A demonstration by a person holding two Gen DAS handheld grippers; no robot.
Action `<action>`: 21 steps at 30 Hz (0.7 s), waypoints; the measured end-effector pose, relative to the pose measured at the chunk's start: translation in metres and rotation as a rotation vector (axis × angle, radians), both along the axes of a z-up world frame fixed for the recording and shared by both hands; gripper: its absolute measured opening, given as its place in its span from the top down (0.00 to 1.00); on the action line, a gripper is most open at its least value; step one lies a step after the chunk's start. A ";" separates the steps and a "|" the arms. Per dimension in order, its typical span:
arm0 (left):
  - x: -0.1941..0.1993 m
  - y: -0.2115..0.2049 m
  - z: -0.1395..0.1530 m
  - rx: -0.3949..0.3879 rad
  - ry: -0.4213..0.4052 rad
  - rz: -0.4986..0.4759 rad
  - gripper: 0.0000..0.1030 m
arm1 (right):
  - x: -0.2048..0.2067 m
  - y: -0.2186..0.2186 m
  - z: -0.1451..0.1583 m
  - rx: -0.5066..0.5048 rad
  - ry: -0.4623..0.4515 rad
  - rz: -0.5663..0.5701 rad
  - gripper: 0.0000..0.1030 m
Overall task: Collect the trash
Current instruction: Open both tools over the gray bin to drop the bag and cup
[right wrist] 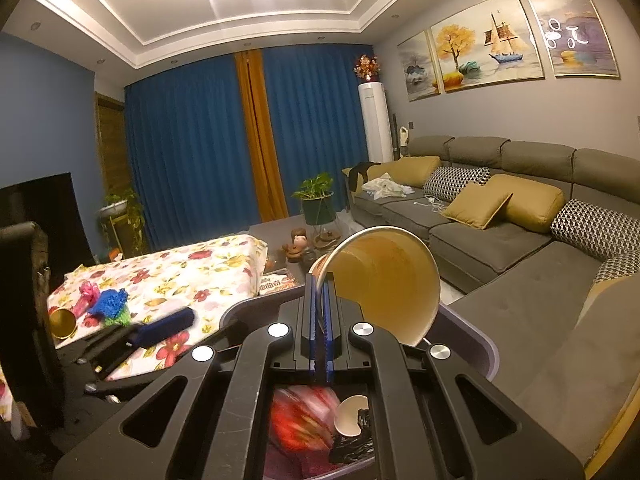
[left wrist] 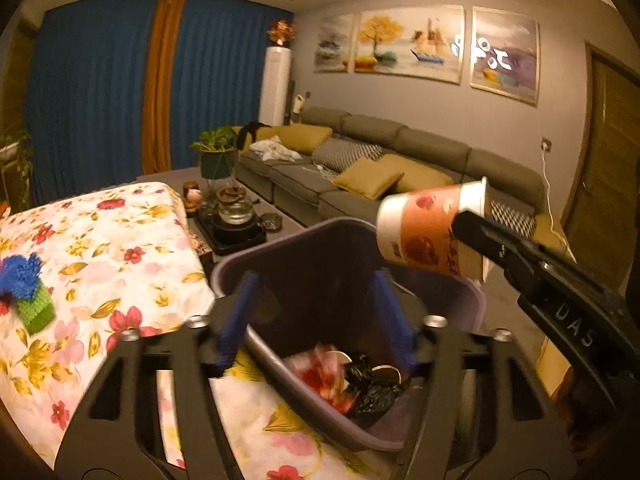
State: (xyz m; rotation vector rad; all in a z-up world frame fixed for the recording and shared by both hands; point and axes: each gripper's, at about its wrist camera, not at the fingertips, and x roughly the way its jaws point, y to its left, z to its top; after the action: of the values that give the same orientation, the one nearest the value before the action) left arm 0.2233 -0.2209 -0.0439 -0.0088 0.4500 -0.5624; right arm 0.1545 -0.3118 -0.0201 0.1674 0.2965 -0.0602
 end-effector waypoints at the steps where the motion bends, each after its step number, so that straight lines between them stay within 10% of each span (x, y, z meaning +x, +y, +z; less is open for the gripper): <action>1: 0.000 0.003 0.000 -0.003 0.001 0.009 0.33 | 0.000 0.001 0.000 -0.001 0.001 0.004 0.94; 21: -0.025 0.107 0.010 0.022 -0.042 0.347 0.15 | -0.006 0.019 0.000 0.012 -0.027 -0.020 0.24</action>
State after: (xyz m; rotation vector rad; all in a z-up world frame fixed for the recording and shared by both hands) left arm 0.1986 -0.1136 -0.0338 -0.0532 0.4021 -0.2160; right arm 0.1490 -0.2925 -0.0199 0.1832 0.2679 -0.0757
